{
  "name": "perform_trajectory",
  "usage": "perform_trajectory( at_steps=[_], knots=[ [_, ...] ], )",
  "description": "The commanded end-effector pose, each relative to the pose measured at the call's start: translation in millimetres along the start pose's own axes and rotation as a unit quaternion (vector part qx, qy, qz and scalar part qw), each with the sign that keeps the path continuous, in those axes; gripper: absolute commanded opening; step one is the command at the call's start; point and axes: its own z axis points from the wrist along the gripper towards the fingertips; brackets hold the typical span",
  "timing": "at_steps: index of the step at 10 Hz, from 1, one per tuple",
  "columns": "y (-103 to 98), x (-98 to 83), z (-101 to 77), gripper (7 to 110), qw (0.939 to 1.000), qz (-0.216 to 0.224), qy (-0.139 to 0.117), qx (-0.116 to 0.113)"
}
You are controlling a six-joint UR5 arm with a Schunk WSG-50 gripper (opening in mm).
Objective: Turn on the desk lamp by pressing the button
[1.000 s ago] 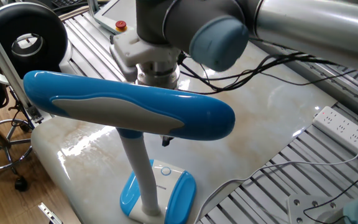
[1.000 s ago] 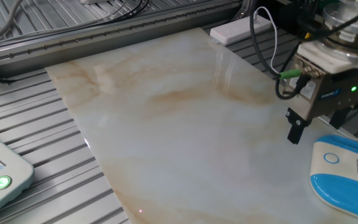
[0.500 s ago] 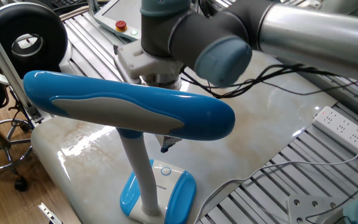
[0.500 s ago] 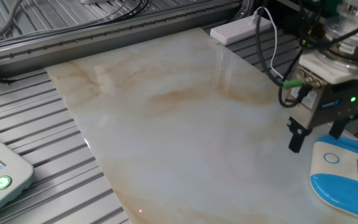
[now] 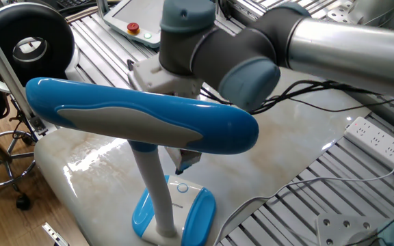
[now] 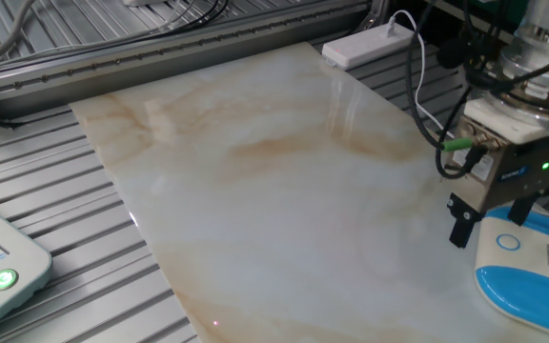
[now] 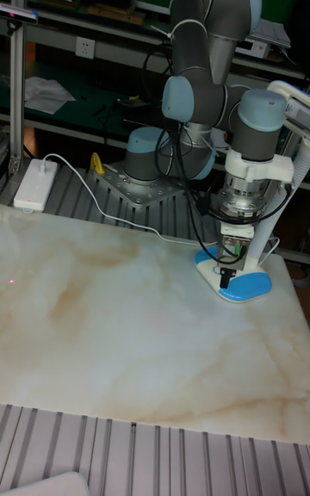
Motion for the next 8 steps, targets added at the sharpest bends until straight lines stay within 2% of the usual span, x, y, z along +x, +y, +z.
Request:
perform_trajectory(
  at_steps=[1,3,7,8],
  knots=[
    [1,11.1,9.1,88,0.9997,-0.014,0.013,0.013],
    [2,14.6,11.4,88,0.9995,-0.018,0.019,0.015],
    [7,8.8,13.4,88,0.9997,-0.022,0.008,0.008],
    [10,2.2,15.7,88,0.9999,-0.014,-0.004,0.006]
  ],
)
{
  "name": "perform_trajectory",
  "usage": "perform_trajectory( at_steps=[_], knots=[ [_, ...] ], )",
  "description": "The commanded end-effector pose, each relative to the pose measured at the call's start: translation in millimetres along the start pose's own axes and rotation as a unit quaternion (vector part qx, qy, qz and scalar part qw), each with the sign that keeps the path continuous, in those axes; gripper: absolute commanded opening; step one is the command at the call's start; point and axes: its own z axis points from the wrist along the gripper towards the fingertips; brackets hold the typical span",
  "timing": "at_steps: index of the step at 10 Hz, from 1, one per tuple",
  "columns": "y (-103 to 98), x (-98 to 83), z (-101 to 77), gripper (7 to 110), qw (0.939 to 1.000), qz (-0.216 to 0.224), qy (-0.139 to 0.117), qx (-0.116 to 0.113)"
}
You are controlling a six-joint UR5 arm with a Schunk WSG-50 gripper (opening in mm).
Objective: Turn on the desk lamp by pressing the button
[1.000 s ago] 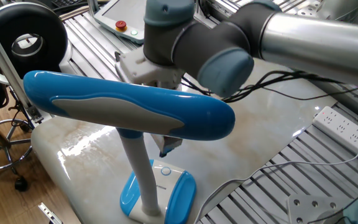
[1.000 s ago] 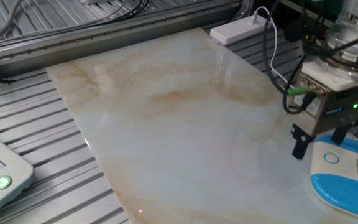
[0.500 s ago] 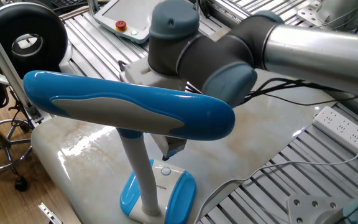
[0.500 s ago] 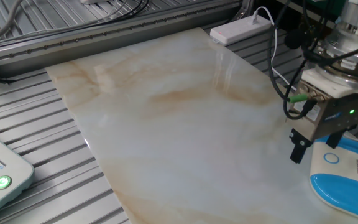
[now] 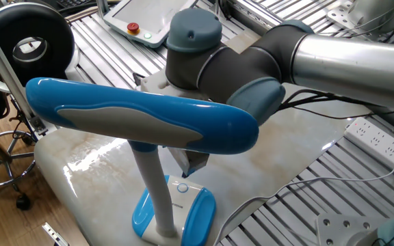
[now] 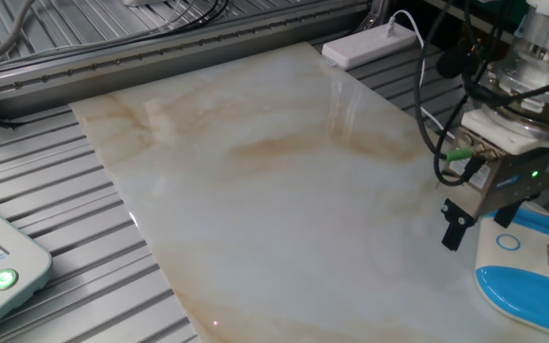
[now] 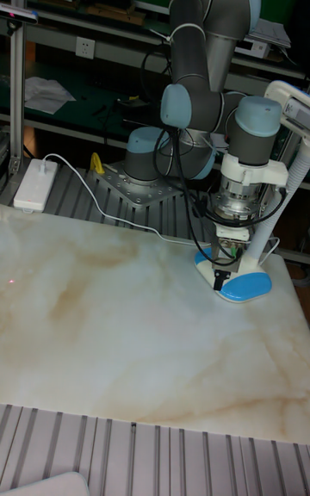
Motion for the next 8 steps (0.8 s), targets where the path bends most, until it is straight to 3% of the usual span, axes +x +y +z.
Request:
perform_trajectory(
  at_steps=[1,5,8],
  knots=[
    [5,-15.0,5.1,88,0.9993,0.024,-0.028,-0.005],
    [3,-8.8,13.1,88,0.9996,0.024,-0.009,0.007],
    [-2,2.1,16.0,88,0.9981,0.057,-0.003,0.022]
  ],
)
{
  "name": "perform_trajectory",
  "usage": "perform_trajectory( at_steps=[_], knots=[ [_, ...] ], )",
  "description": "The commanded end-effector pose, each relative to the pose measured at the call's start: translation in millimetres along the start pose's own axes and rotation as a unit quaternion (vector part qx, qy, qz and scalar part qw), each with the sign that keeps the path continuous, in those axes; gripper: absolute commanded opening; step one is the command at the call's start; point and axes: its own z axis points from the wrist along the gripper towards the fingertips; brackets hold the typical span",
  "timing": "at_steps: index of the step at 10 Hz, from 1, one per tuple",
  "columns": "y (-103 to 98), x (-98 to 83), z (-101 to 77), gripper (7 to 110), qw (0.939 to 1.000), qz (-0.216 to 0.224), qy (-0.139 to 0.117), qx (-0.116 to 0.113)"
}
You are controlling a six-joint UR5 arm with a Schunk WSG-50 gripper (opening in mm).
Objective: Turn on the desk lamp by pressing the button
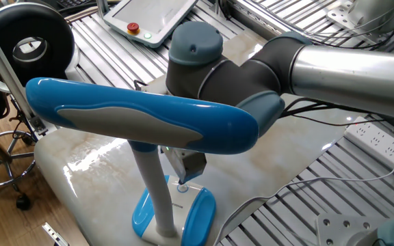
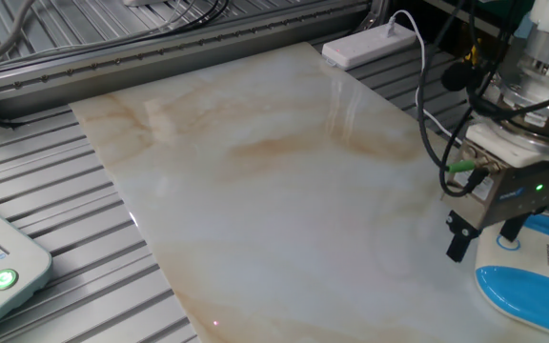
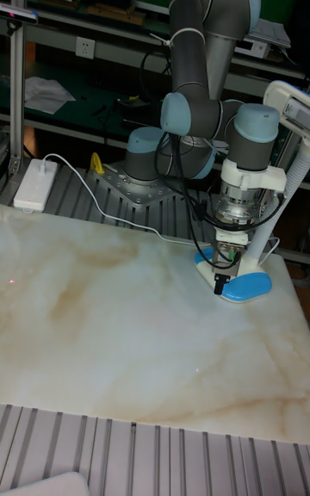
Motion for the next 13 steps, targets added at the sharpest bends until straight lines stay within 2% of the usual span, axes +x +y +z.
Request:
perform_trajectory(
  at_steps=[1,6,9,13],
  knots=[
    [-3,4.6,3.5,88,0.9992,0.038,-0.01,0.011],
    [4,3.6,2.4,88,0.9998,0.017,-0.011,0.007],
    [9,-8.3,0.9,88,0.9993,0.018,-0.031,0.005],
    [7,-11.7,8.9,88,0.9993,0.014,-0.033,0.015]
  ],
)
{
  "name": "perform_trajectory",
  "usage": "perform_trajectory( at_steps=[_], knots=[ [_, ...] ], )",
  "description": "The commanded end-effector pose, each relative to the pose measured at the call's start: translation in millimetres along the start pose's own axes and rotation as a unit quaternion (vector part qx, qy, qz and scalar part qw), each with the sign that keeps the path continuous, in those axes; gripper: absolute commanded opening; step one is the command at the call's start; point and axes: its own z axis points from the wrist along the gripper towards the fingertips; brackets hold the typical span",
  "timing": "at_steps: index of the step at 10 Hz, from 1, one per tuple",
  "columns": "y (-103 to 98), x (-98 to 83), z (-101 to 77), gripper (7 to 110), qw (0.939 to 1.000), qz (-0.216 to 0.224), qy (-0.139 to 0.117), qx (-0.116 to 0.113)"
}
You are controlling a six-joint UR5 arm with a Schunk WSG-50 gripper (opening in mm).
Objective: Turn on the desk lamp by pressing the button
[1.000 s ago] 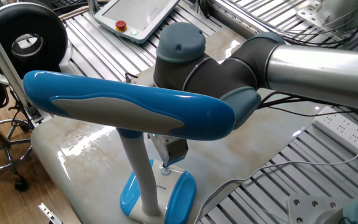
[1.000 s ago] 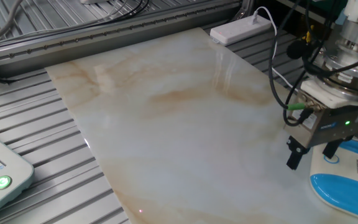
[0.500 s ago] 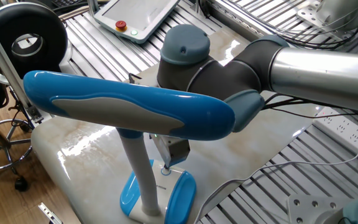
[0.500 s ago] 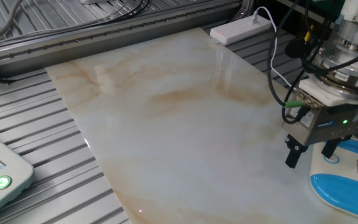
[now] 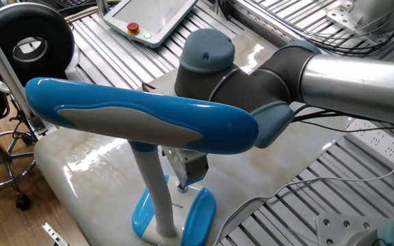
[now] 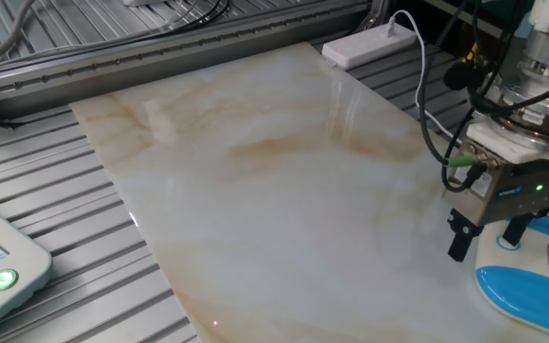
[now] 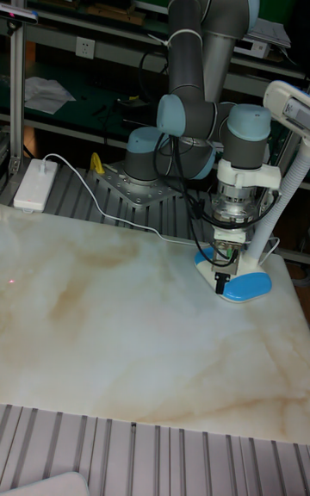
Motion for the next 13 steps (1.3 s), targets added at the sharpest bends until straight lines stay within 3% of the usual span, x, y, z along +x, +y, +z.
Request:
perform_trajectory(
  at_steps=[1,3,4,6,7,11,12,13],
  knots=[
    [-2,-4.9,6.7,88,1.0,0.002,-0.007,0.007],
    [-2,-3.0,6.8,88,0.9999,-0.001,-0.008,0.009],
    [-3,-3.8,4.7,88,0.9996,-0.004,-0.025,0.009],
    [1,0.2,-13.9,88,0.998,-0.01,-0.058,-0.022],
    [1,7.2,-21.5,88,0.9976,-0.019,-0.06,-0.03],
    [-7,22.6,-19.8,88,0.999,-0.041,-0.01,-0.011],
    [-13,29.4,-25.1,88,0.9995,-0.029,-0.001,-0.012],
    [-16,36.0,-31.2,88,0.9996,0.015,0.004,-0.025]
  ],
)
